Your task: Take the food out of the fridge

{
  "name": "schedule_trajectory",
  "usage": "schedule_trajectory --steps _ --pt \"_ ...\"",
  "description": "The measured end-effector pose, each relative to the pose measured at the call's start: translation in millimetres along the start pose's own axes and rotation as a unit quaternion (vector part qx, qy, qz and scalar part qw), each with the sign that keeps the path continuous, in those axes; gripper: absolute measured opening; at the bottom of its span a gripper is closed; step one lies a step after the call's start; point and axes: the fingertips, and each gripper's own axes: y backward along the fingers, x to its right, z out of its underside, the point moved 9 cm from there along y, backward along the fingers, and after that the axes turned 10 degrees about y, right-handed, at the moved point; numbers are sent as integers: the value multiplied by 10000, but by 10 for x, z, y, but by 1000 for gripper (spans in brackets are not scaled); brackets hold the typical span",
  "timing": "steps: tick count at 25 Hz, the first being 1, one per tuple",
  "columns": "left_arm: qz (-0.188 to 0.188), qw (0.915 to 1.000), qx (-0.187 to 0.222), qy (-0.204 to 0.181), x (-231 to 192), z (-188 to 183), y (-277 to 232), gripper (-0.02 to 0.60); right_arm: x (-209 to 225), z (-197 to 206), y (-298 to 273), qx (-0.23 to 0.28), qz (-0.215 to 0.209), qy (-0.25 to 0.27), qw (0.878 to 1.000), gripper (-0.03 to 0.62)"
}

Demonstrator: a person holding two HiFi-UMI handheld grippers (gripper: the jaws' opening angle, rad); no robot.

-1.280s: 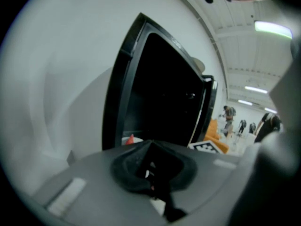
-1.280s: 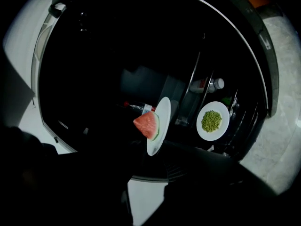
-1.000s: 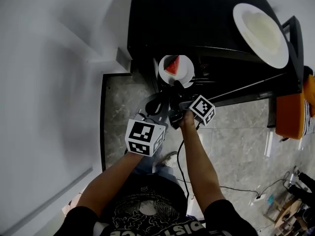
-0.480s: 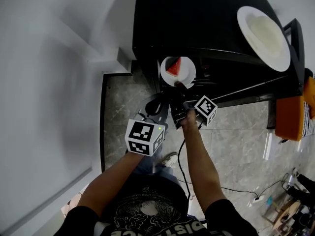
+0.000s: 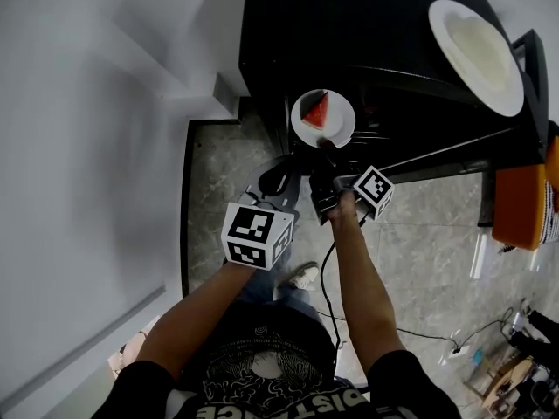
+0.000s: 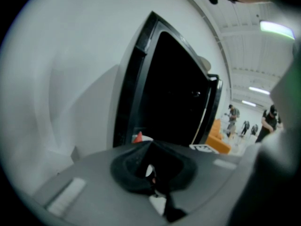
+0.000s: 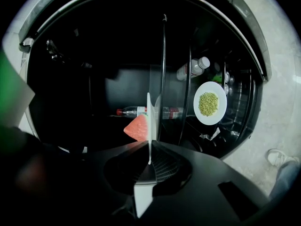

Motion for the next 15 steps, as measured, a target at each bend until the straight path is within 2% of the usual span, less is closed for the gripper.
schedule_trajectory --steps 5,15 --pt "-8 10000 62 -41 53 -12 73 3 -129 33 149 35 -92 -104 9999 11" --pt "-7 9994 289 -164 274 -27 300 3 -616 77 660 -85 -364 158 9992 11"
